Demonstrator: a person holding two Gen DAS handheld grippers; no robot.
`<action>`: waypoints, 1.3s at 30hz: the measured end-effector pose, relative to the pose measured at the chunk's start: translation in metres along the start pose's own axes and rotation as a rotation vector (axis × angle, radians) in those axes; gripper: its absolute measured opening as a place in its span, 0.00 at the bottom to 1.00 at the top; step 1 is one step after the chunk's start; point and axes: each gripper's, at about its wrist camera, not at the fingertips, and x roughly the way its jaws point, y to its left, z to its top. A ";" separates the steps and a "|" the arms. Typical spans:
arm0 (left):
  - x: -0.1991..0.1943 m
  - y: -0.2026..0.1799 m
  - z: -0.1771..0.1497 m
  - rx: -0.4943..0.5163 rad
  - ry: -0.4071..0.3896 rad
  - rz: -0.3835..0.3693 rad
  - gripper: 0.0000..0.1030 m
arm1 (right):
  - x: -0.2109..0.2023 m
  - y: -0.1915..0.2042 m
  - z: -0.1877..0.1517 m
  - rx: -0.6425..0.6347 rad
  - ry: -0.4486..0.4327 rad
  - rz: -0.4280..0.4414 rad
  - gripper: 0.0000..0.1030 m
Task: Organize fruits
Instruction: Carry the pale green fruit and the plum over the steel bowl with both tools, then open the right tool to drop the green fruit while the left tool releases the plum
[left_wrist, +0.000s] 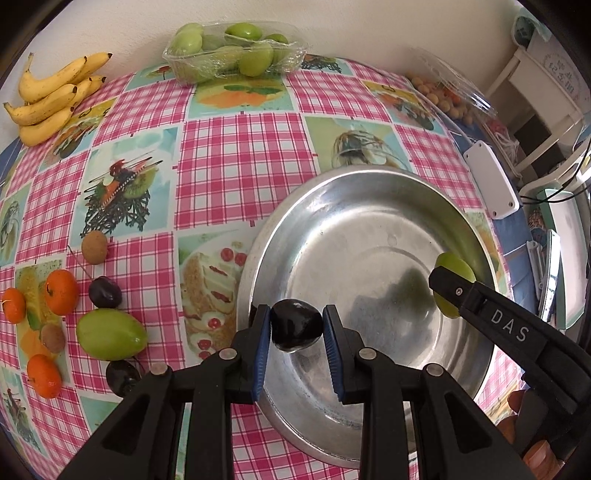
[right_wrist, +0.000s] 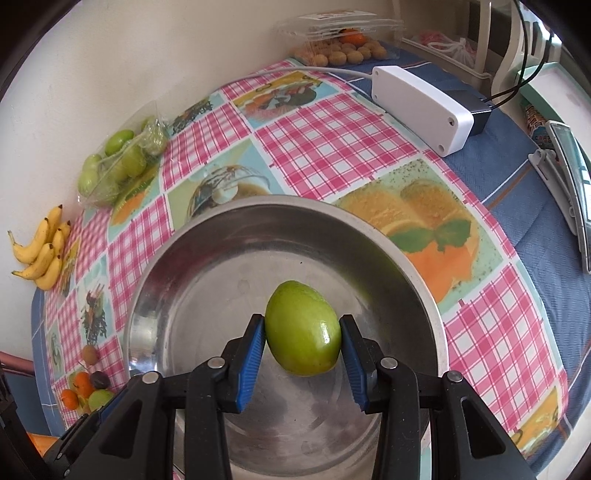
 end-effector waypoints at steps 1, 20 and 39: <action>0.001 -0.001 -0.001 0.003 0.001 0.003 0.29 | 0.000 0.000 0.000 0.001 0.003 0.004 0.42; -0.027 -0.001 0.002 -0.006 -0.063 0.027 0.49 | -0.036 0.012 0.008 -0.061 -0.101 0.023 0.43; -0.031 0.100 -0.006 -0.379 -0.053 0.141 0.78 | -0.020 0.040 -0.003 -0.196 -0.031 -0.010 0.45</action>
